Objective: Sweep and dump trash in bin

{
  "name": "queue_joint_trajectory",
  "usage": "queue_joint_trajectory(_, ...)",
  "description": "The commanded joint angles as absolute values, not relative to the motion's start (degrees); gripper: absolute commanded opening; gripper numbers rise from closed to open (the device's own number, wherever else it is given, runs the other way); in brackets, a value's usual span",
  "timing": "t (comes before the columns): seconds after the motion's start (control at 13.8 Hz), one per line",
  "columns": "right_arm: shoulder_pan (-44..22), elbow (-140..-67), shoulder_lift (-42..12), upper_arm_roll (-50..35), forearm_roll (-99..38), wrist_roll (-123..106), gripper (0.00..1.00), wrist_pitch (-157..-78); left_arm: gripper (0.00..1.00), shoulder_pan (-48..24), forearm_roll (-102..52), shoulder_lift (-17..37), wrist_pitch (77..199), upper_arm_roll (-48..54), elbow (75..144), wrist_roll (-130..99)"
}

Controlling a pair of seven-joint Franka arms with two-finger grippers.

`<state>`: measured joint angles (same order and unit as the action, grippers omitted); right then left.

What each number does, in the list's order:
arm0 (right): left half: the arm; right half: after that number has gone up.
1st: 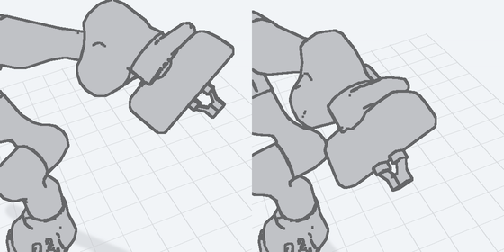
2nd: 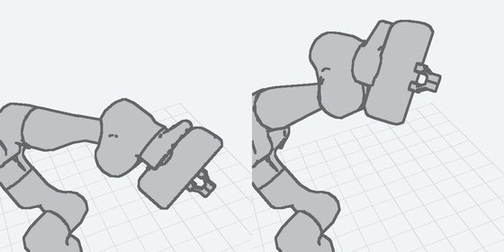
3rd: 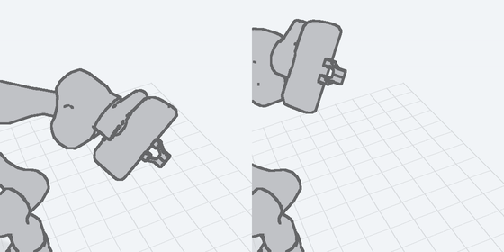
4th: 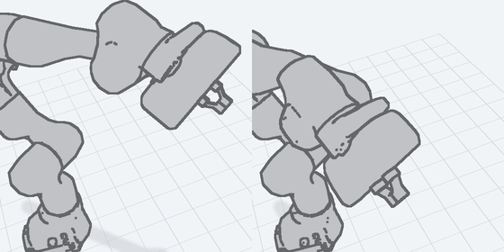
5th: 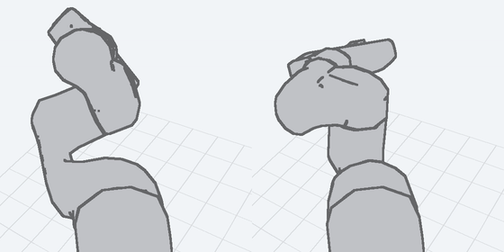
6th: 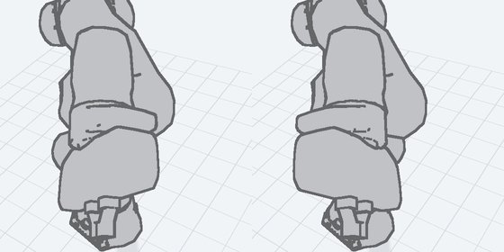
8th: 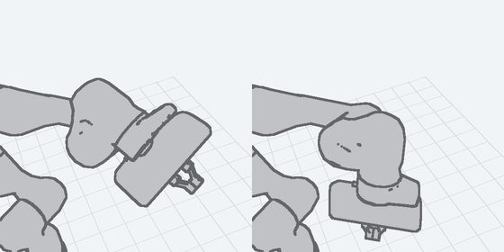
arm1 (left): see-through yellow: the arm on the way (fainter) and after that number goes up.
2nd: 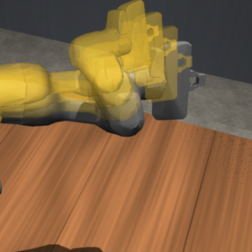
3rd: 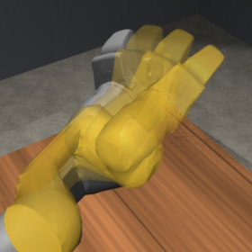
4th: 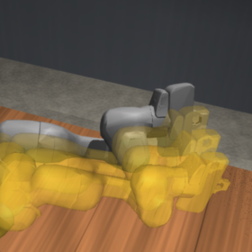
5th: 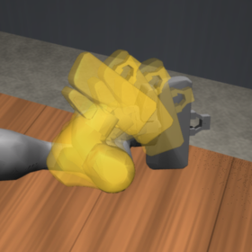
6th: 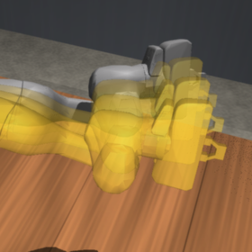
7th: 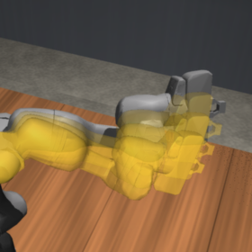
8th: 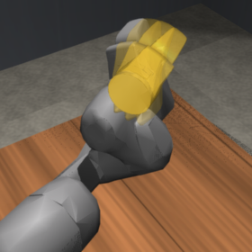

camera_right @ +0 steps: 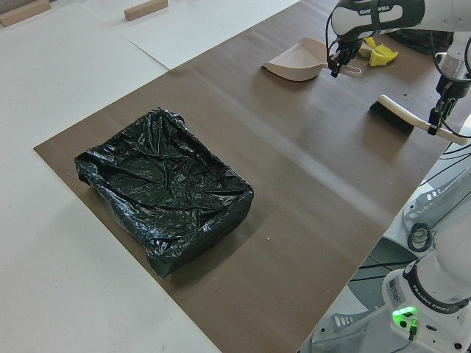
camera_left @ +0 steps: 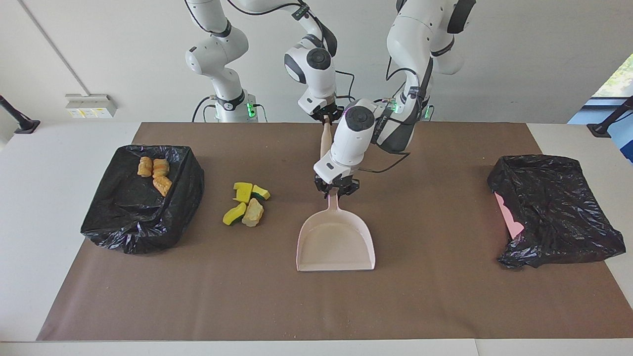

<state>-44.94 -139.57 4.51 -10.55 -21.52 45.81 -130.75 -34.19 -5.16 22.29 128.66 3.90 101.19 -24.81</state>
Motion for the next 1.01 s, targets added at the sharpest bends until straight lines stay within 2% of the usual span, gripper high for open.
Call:
queue_joint_trajectory(0.0,-45.5,-140.0,4.7,-10.4,-21.9,45.9,0.00,-131.5,0.00,-34.3,-2.3,21.9,125.5,3.5,98.8,-24.9)
queue_joint_trajectory(0.14,-45.5,-139.7,5.3,-10.3,-21.6,45.7,0.00,-130.5,0.00,-34.2,-2.2,21.6,125.3,3.4,99.0,-24.3)
queue_joint_trajectory(0.43,-43.1,-139.0,10.9,-9.9,-17.8,43.8,0.00,-120.6,0.00,-31.1,-2.0,20.1,121.1,3.4,99.6,-6.1)
queue_joint_trajectory(0.72,-42.2,-139.0,12.2,-9.8,-17.2,42.3,0.00,-118.6,0.00,-28.0,-2.0,17.9,119.3,3.3,104.1,15.1)
queue_joint_trajectory(0.94,-36.4,-139.0,19.7,-9.8,-12.8,37.5,0.00,-107.9,0.00,-25.7,-2.0,16.7,118.9,3.4,106.9,37.4)
